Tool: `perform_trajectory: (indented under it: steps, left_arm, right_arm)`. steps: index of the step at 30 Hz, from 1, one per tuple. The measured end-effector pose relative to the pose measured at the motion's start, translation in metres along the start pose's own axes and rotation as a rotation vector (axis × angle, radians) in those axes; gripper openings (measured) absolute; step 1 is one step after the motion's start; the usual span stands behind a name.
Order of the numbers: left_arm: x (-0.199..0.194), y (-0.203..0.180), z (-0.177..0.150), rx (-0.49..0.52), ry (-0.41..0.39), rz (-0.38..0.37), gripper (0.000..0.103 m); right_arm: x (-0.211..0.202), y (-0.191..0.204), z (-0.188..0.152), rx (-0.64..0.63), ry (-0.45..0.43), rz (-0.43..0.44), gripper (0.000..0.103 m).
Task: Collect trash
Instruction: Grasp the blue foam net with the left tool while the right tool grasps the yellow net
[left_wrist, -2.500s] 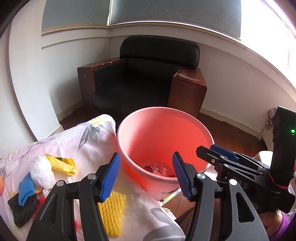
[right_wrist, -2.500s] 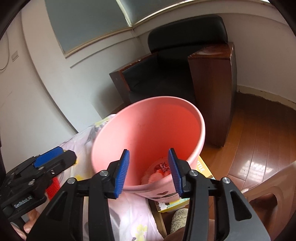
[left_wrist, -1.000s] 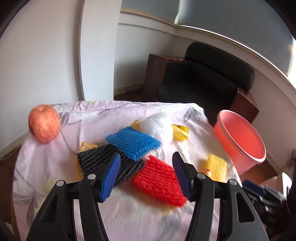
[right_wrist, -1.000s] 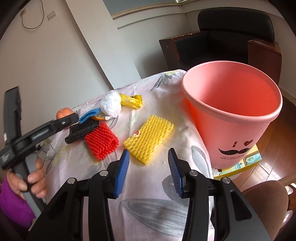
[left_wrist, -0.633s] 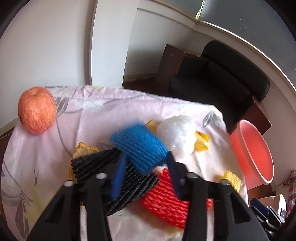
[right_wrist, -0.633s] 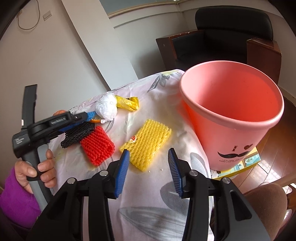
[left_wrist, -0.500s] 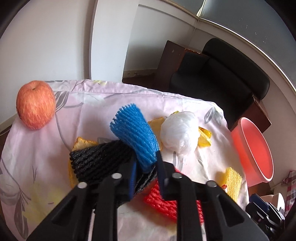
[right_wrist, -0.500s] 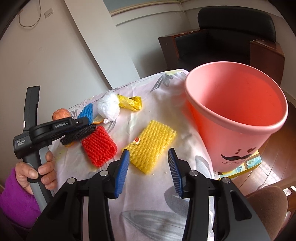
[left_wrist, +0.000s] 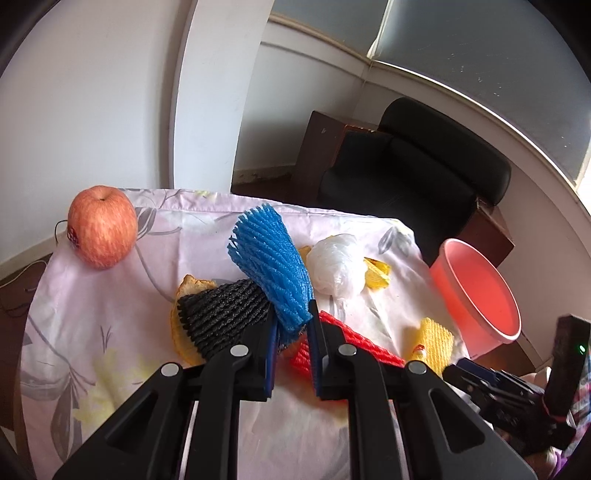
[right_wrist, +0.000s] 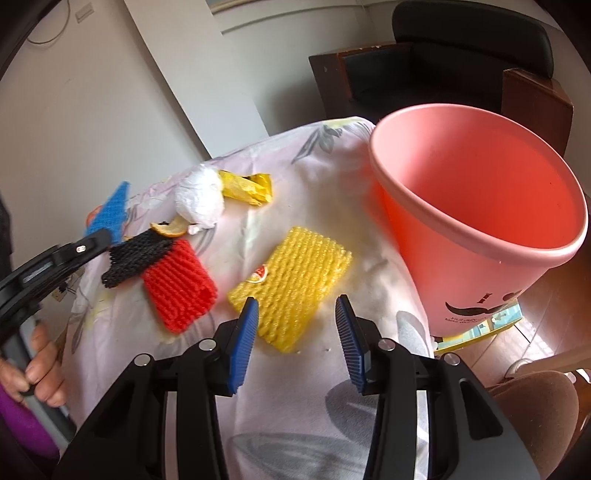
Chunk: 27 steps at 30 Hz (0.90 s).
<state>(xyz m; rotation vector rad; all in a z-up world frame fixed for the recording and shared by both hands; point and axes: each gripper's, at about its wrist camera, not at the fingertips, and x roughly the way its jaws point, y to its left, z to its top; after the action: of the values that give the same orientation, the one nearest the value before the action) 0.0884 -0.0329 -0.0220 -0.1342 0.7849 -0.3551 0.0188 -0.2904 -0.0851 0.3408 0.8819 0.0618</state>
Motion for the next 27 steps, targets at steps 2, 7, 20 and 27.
perform_trajectory:
  steps: [2, 7, 20, 27]
  left_arm:
    - [-0.004, 0.000, -0.001, 0.009, -0.005, -0.005, 0.014]
    - [-0.008, 0.001, -0.001, 0.016, -0.010, -0.019, 0.014]
    - [-0.017, 0.002, -0.007, 0.018, -0.012, -0.026, 0.014]
    - [-0.023, -0.009, -0.006, 0.044, -0.024, -0.028, 0.014]
  right_arm:
    - [0.005, 0.004, 0.001, -0.010, 0.007, -0.005, 0.044]
    - [0.019, 0.019, 0.001, -0.078, 0.045, -0.043, 0.044]
    - [-0.003, 0.025, 0.002, -0.119, -0.030, -0.031, 0.010]
    - [-0.026, 0.028, 0.011, -0.124, -0.104, 0.008, 0.010]
